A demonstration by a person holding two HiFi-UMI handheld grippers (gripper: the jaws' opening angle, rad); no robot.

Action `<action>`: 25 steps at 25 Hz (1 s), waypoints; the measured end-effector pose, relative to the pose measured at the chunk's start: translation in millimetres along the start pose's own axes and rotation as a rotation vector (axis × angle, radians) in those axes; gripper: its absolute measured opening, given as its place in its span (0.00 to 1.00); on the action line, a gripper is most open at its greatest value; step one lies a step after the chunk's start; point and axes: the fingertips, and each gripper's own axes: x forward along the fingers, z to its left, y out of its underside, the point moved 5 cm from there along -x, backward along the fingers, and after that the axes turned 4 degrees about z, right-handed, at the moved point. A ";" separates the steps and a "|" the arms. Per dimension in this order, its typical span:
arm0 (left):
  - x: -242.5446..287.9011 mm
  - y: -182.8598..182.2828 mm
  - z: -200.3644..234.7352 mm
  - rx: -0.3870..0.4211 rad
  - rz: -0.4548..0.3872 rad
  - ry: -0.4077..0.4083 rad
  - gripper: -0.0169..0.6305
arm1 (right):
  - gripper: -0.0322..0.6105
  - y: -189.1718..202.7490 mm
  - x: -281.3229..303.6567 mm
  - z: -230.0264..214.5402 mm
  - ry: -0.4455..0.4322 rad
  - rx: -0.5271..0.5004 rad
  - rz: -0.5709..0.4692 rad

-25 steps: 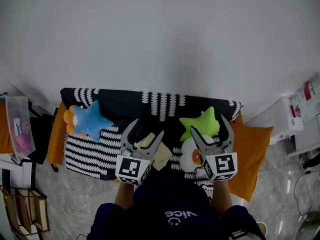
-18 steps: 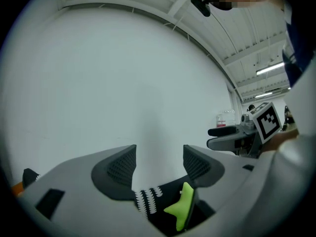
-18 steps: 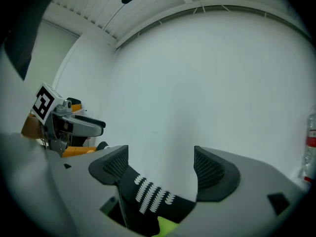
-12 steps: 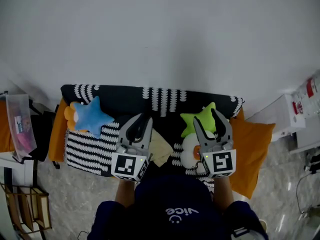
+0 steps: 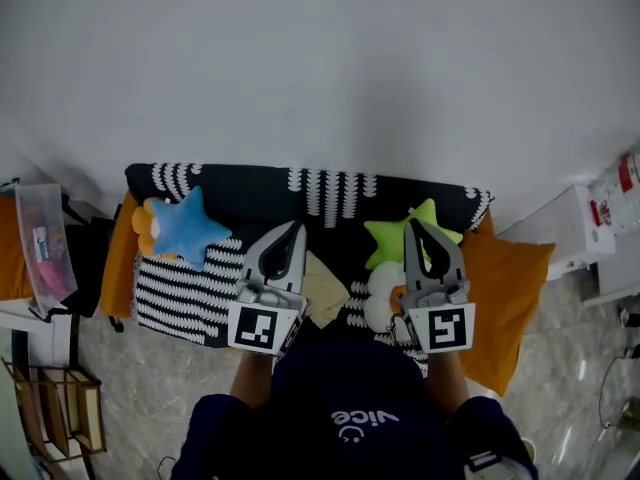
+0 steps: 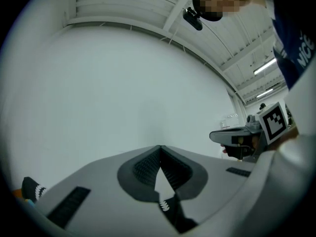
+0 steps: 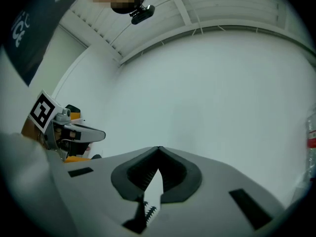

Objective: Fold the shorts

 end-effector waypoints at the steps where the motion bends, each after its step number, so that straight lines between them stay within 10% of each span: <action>1: 0.4 0.2 -2.5 0.002 -0.007 0.010 0.03 | 0.06 -3.1 -0.8 0.9 0.006 0.003 -0.028; 25: 9.8 2.6 -1.2 0.009 -0.063 -0.030 0.03 | 0.06 8.3 9.2 -3.2 0.009 -0.019 -0.052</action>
